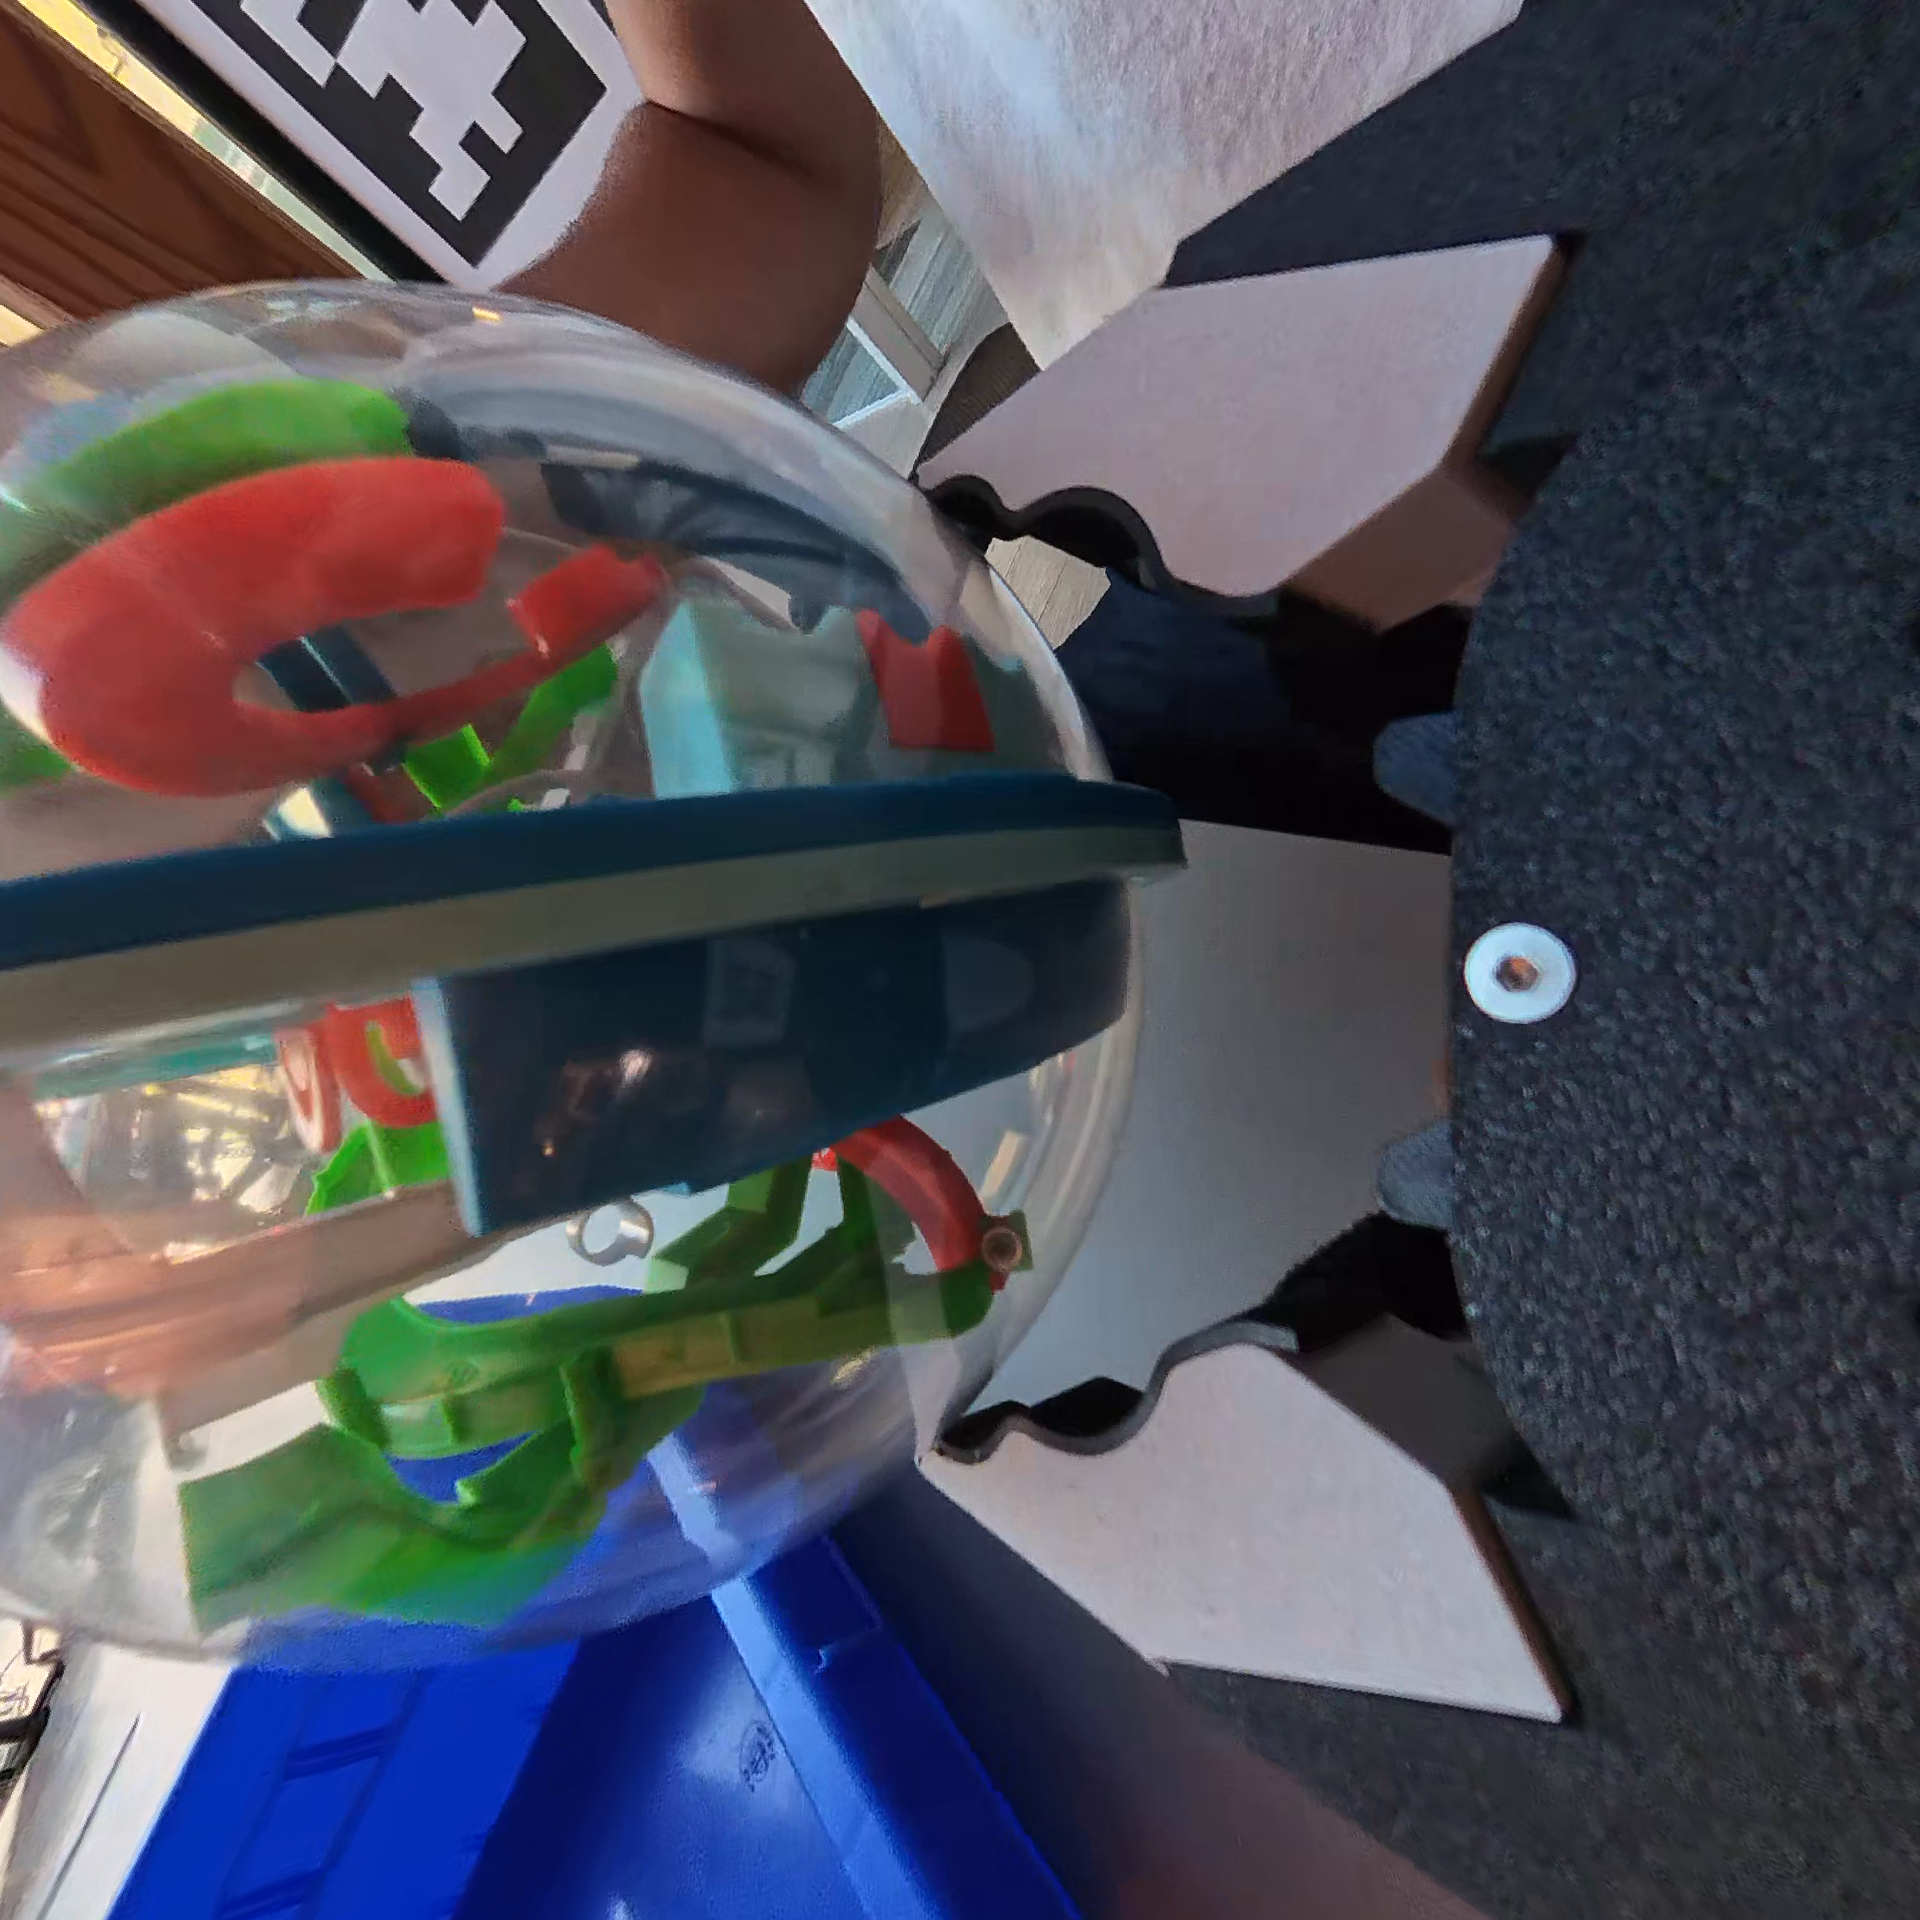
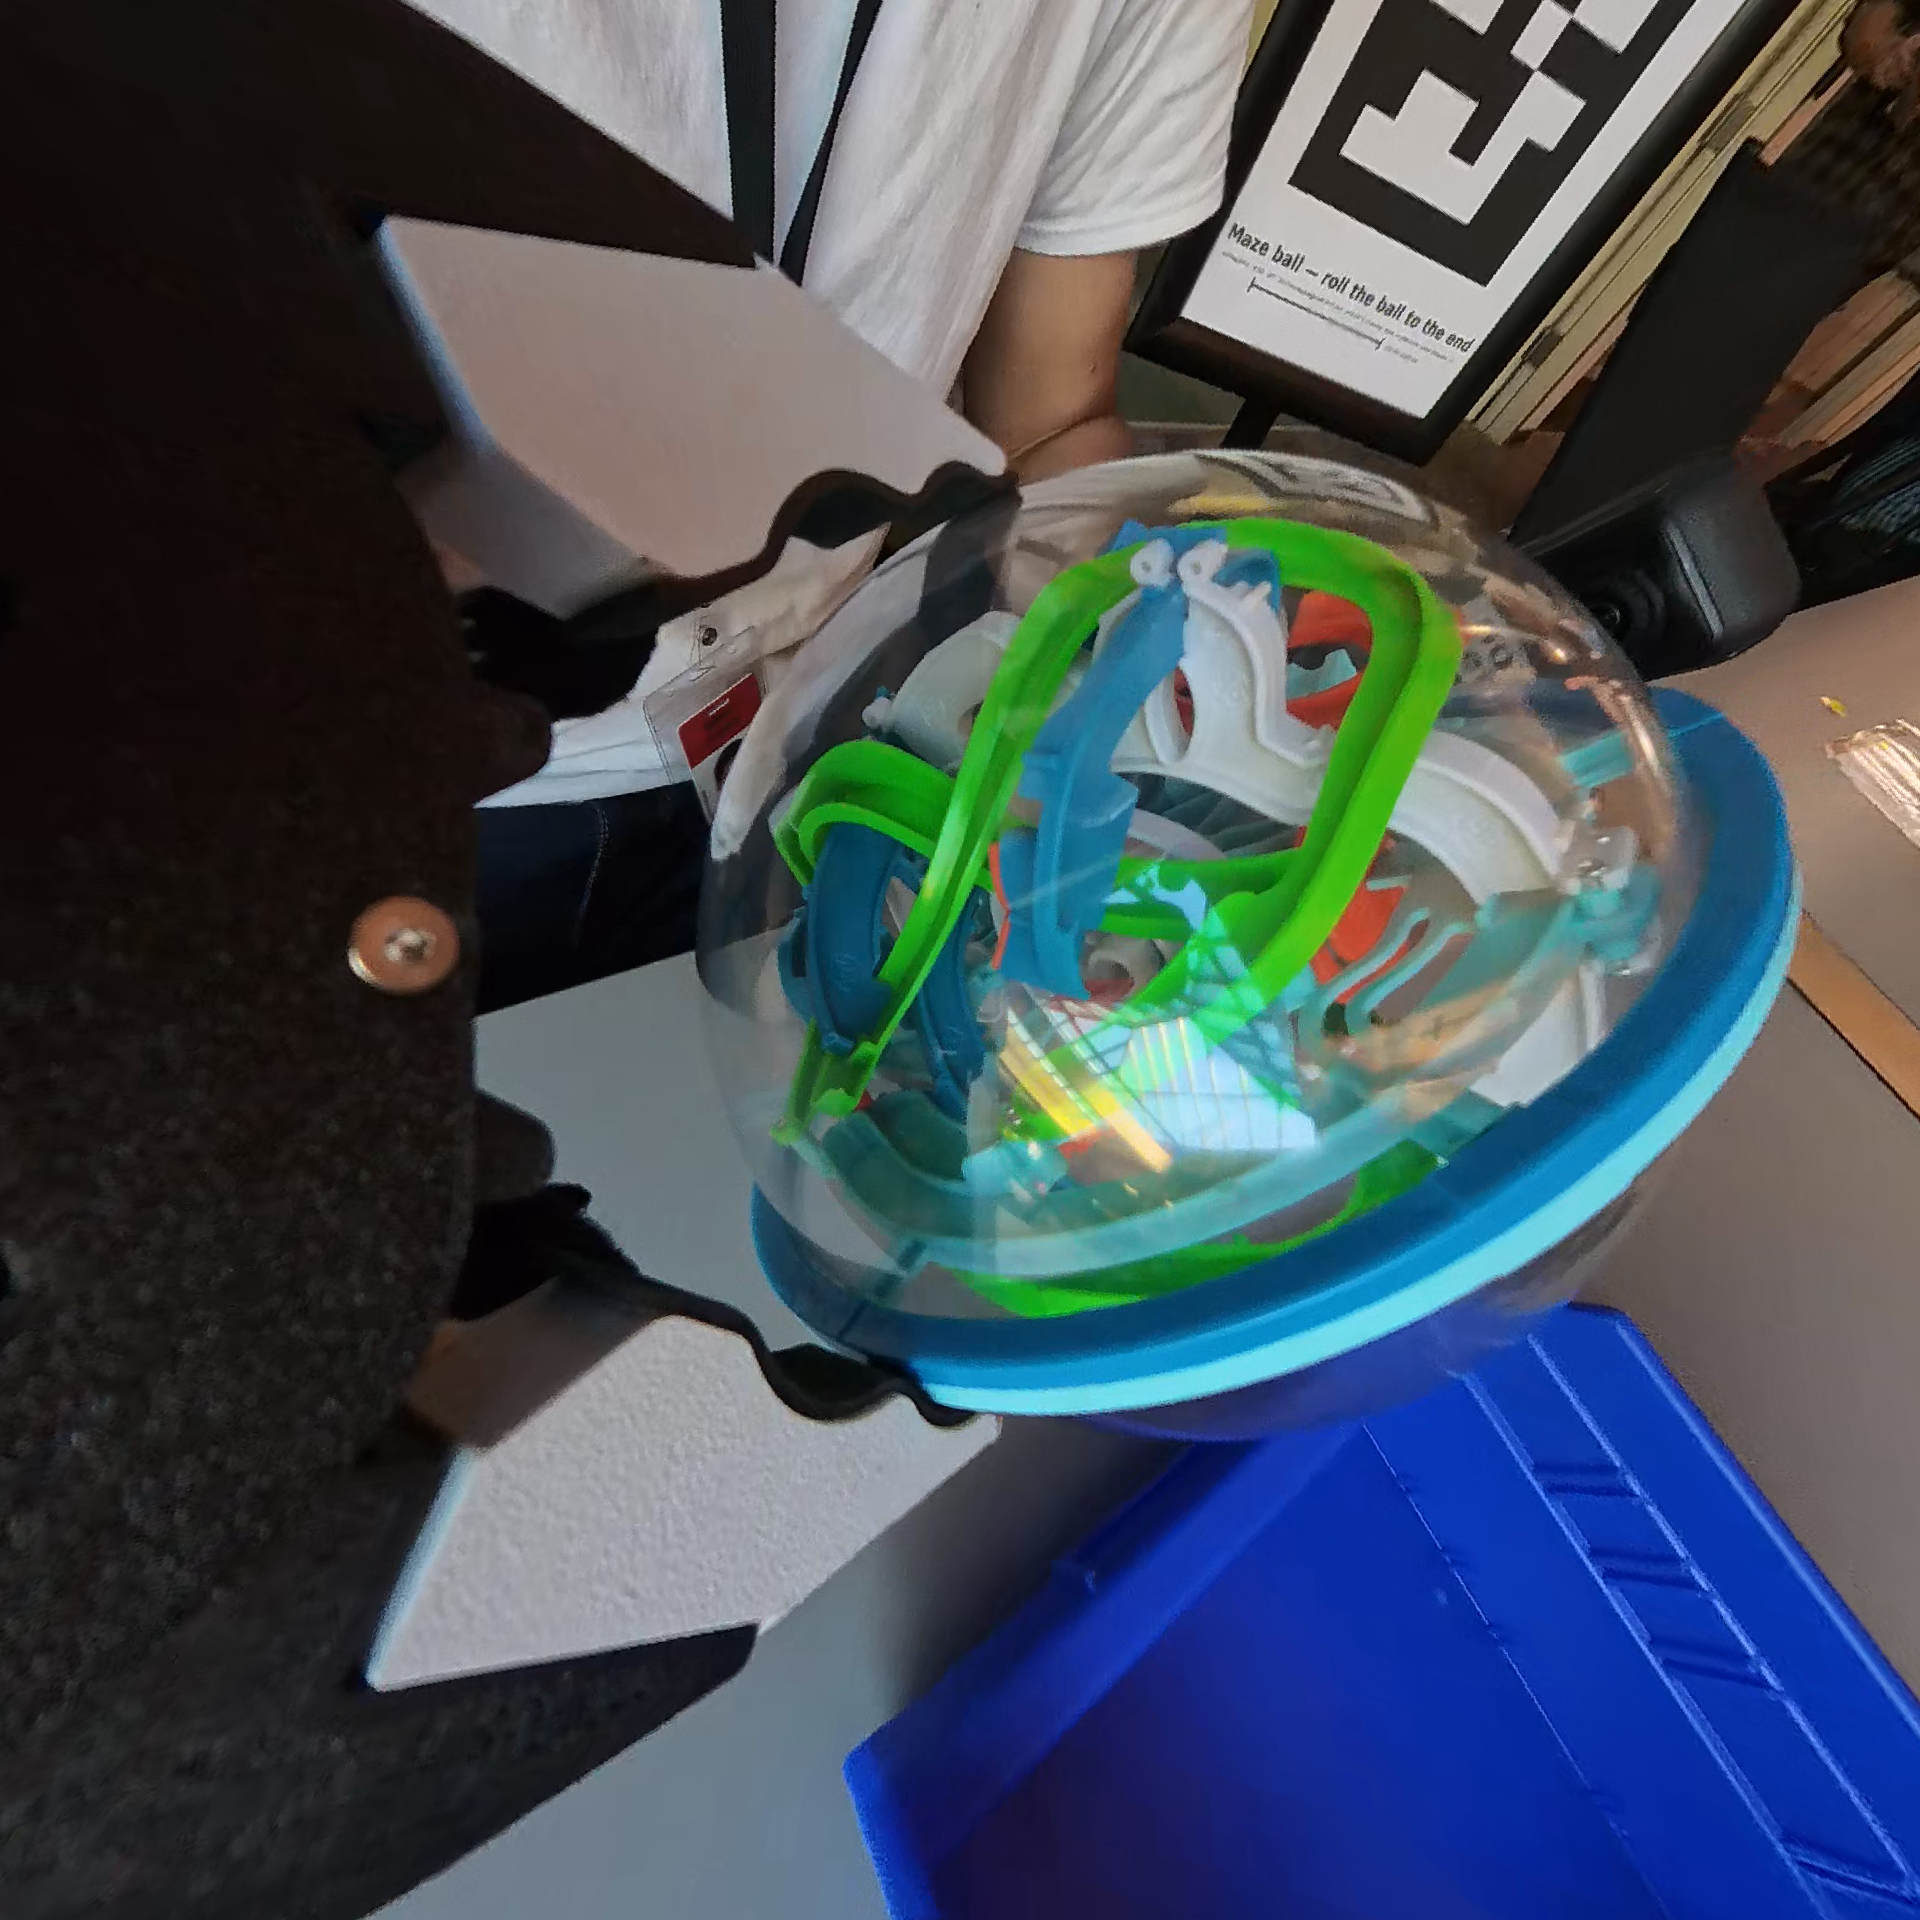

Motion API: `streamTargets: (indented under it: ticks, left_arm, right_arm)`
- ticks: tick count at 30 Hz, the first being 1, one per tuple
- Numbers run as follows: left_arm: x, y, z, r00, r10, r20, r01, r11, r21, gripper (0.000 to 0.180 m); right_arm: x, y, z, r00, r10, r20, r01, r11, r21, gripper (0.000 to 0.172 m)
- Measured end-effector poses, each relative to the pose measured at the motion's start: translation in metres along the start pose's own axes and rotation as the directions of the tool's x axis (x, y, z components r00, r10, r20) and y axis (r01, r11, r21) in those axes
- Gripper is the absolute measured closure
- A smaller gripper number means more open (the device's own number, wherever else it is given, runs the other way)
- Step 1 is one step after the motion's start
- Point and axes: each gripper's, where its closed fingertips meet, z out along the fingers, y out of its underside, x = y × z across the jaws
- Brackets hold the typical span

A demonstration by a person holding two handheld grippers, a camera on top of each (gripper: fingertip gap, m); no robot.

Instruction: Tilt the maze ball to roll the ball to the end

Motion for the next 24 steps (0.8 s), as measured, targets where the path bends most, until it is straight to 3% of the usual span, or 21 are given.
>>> streamTargets:
  ticks: [16, 24]
  left_arm:
    - [0.008, -0.021, -0.012, 0.991, 0.101, 0.083, -0.108, 0.991, 0.082, 0.023]
    - [0.007, -0.023, -0.015, 0.997, 0.056, 0.05, -0.061, 0.993, 0.102, 0.023]
  right_arm:
    - [-0.026, -0.029, -0.008, 0.974, -0.216, -0.061, 0.205, 0.967, -0.151, 0.017]
    - [-0.027, -0.034, -0.005, 0.983, -0.171, -0.063, 0.158, 0.973, -0.17, 0.017]
